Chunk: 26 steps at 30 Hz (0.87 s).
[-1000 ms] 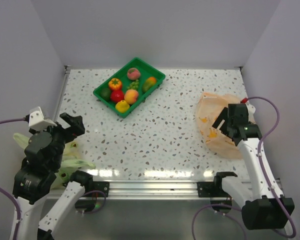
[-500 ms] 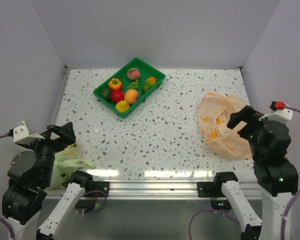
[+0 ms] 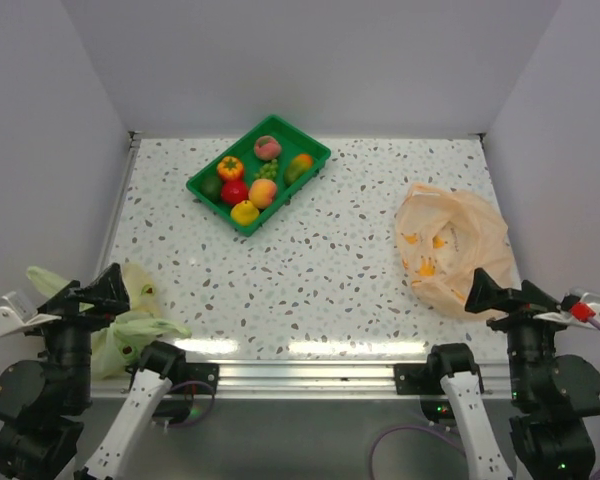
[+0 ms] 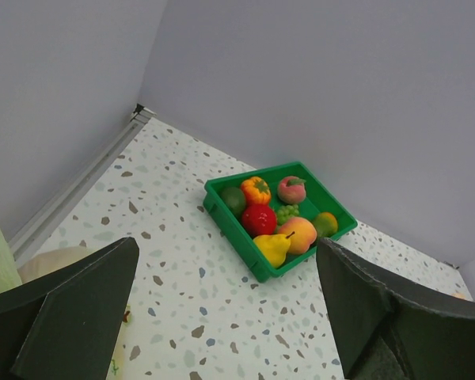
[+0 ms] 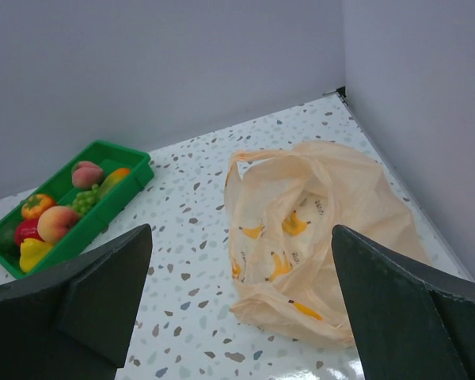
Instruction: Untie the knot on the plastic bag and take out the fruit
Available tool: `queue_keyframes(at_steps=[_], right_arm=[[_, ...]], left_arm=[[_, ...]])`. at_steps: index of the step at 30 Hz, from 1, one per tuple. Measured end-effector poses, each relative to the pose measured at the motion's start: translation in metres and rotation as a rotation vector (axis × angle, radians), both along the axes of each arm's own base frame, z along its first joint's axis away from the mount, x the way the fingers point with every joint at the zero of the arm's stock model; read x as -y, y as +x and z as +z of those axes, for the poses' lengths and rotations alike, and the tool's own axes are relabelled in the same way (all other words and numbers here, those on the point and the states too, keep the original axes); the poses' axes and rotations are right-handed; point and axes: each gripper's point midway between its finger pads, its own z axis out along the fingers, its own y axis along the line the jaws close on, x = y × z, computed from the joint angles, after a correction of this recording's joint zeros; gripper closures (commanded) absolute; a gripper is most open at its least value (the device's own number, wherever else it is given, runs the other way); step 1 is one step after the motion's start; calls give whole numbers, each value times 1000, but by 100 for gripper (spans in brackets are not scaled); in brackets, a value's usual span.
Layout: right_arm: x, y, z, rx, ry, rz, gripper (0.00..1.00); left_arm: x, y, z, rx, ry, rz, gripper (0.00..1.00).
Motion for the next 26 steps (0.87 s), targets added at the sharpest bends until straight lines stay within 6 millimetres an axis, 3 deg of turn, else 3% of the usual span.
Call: queue_keyframes(at_steps=[10,26], right_arm=[[-7,19,-30,-74,-8,29,1],[-11,27,-34,-51,-19,51,1]], left_arm=[[8,21,-36,-90,3,-1,0],[9,40,-49,-109,-2,34,0]])
